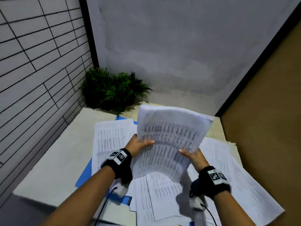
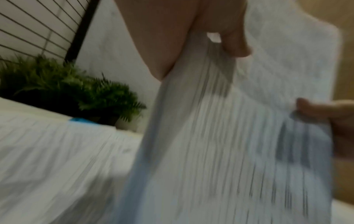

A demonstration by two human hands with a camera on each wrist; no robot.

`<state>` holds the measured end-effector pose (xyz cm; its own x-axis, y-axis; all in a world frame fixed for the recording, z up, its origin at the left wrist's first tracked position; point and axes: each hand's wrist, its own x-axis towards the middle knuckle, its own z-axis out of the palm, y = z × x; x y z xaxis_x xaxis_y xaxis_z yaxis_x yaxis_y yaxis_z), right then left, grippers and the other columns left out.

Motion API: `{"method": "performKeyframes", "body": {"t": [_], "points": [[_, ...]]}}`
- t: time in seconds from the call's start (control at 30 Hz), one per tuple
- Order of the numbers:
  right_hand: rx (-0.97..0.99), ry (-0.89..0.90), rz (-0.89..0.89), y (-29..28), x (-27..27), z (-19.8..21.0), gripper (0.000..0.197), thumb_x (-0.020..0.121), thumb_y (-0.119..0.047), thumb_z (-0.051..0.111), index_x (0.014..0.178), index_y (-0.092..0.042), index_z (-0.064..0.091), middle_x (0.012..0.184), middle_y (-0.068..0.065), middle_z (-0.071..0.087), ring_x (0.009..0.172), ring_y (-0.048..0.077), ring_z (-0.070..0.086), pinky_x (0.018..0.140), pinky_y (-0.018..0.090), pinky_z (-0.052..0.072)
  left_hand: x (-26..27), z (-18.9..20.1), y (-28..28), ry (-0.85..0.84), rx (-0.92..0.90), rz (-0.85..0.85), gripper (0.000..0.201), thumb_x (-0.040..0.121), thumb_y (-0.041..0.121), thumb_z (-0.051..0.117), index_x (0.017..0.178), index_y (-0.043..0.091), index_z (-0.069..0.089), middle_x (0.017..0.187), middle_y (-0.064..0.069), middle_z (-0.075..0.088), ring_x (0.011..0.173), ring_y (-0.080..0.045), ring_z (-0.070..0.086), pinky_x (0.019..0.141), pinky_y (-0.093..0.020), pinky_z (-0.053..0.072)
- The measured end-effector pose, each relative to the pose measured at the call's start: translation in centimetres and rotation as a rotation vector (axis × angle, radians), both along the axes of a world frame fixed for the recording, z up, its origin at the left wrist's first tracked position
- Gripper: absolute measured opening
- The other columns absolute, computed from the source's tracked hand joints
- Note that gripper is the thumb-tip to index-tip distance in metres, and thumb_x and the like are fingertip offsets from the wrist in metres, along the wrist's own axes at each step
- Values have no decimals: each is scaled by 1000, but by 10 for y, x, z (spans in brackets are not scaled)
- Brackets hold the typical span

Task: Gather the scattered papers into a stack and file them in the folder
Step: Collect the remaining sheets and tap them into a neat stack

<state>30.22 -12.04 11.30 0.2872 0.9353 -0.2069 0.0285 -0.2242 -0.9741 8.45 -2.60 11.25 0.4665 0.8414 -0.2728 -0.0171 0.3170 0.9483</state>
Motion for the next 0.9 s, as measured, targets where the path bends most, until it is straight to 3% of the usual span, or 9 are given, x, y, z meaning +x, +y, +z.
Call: {"method": "performKeyframes", "body": {"t": [0.07, 0.13, 0.2, 0.27, 0.37, 0.47, 0.63, 0.77, 0.9], "points": [[-92, -106, -104, 4, 2, -15, 6, 82, -3, 65, 87, -1, 64, 79, 14, 75, 63, 10, 64, 59, 15, 52, -10, -24, 1, 94, -81, -40, 29, 76, -1, 66, 104, 5, 61, 100, -12, 67, 94, -26, 64, 72, -29, 58], [-112, -130, -235, 6, 16, -14, 10, 82, -4, 65, 79, 4, 61, 53, 3, 68, 52, 12, 61, 57, 22, 49, -33, -47, 10, 247, -63, -57, 41, 78, -5, 64, 116, 6, 57, 118, -17, 60, 115, -34, 55, 92, -43, 51], [-119, -144, -300, 6, 33, -5, 8, 83, -3, 63, 84, 4, 59, 73, 12, 65, 68, 24, 58, 73, 32, 42, -67, -69, 21, 360, -122, 122, 51, 82, -3, 59, 130, 6, 46, 139, -21, 43, 128, -39, 43, 98, -50, 44], [-126, -149, -367, 3, 54, -4, 11, 84, -2, 62, 90, 4, 55, 93, 16, 58, 87, 26, 54, 80, 37, 35, -100, -88, 25, 707, -129, 254, 62, 83, 9, 61, 138, 5, 32, 145, -23, 34, 130, -43, 37, 99, -49, 41], [-168, -164, -454, -5, 74, -9, 18, 82, -4, 64, 94, 4, 52, 96, 15, 56, 94, 26, 51, 81, 37, 35, -129, -106, 28, 1122, -128, 250, 78, 80, 26, 62, 142, 5, 21, 144, -25, 29, 130, -42, 32, 106, -49, 34], [-219, -162, -504, -13, 76, -17, 18, 82, -4, 64, 91, 5, 52, 81, 9, 57, 91, 28, 52, 79, 35, 35, -132, -114, 34, 1159, -142, 284, 70, 76, 22, 65, 135, 3, 32, 135, -26, 38, 123, -43, 37, 101, -51, 38], [-231, -148, -556, -22, 64, -22, 20, 83, -5, 64, 96, 3, 51, 97, 17, 56, 91, 27, 51, 79, 36, 35, -122, -115, 33, 1179, 45, 238, 53, 74, 20, 65, 122, 4, 50, 126, -23, 48, 118, -39, 41, 94, -47, 43], [-237, -124, -590, -26, 59, -24, 28, 83, -7, 65, 104, 5, 52, 93, 17, 55, 88, 30, 51, 79, 36, 37, -106, -119, 26, 1046, 155, 145, 62, 82, 23, 61, 136, 5, 38, 150, -21, 21, 138, -35, 19, 113, -43, 23], [-242, -107, -615, -31, 57, -24, 24, 82, -6, 65, 99, 3, 50, 91, 17, 57, 89, 30, 51, 80, 35, 37, -88, -117, 23, 1050, 0, 168, 85, 79, 33, 66, 143, 5, 17, 152, -22, 13, 138, -39, 14, 113, -47, 18]]}}
